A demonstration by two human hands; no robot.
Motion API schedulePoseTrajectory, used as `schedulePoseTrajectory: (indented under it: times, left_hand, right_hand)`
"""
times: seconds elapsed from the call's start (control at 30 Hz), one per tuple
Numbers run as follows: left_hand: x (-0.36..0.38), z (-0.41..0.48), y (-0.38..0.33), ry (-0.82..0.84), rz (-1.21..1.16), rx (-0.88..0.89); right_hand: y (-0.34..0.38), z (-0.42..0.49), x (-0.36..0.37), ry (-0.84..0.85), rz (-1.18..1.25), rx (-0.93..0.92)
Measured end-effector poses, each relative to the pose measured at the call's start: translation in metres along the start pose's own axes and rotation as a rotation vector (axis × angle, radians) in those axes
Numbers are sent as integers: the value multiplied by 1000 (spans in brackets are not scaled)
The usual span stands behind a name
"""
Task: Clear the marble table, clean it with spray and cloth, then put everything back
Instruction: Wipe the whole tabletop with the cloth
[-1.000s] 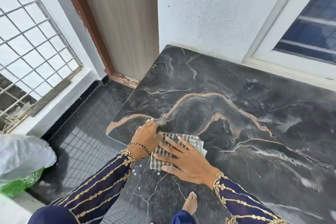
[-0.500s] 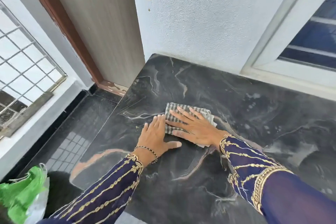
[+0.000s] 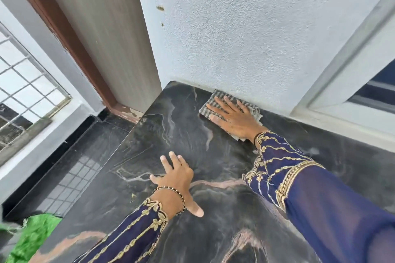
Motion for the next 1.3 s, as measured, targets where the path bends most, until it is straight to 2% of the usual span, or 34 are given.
schedulePoseTrajectory:
  times: [0.17, 0.3, 0.4, 0.5, 0.7, 0.77, 0.83, 0.97, 1.07, 1.3]
  left_hand:
    - [-2, -5, -3, 9, -21, -42]
    - [-2, -3, -5, 17, 1, -36]
    - [-1, -2, -3, 5, -18, -26]
    - [-1, -1, -1, 12, -15, -22]
    - [-5, -13, 1, -41, -69, -9]
    - [-8, -24, 3, -147, -97, 18]
    - [-3, -47, -2, -313, -66, 118]
    - [53, -110, -10, -479, -92, 293]
    - [91, -154, -3, -480, -133, 337]
    - [137, -211, 27, -438, -219, 312]
  right_hand:
    - [-9, -16, -1, -28, -7, 2]
    - [-54, -58, 7, -25, -16, 41]
    - [-73, -80, 15, 1, -14, 105]
    - [-62, -86, 19, -4, 15, 207]
    - [11, -142, 35, -35, 26, 171]
    - [41, -165, 43, -30, 35, 149]
    - [73, -192, 50, -41, 17, 125]
    - [134, -246, 73, -74, -21, 61]
    - [177, -284, 89, -122, -55, 7]
    - [256, -366, 117, -181, -65, -128]
Point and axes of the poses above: each hand's wrist, its own z-axis towards the middle knuckle, its own x-axis out of the palm, y = z × x, the point moved 9 cm from there along z, towards the middle knuckle, and after that the axes turned 8 degrees about -z, right-handed, at the moved point
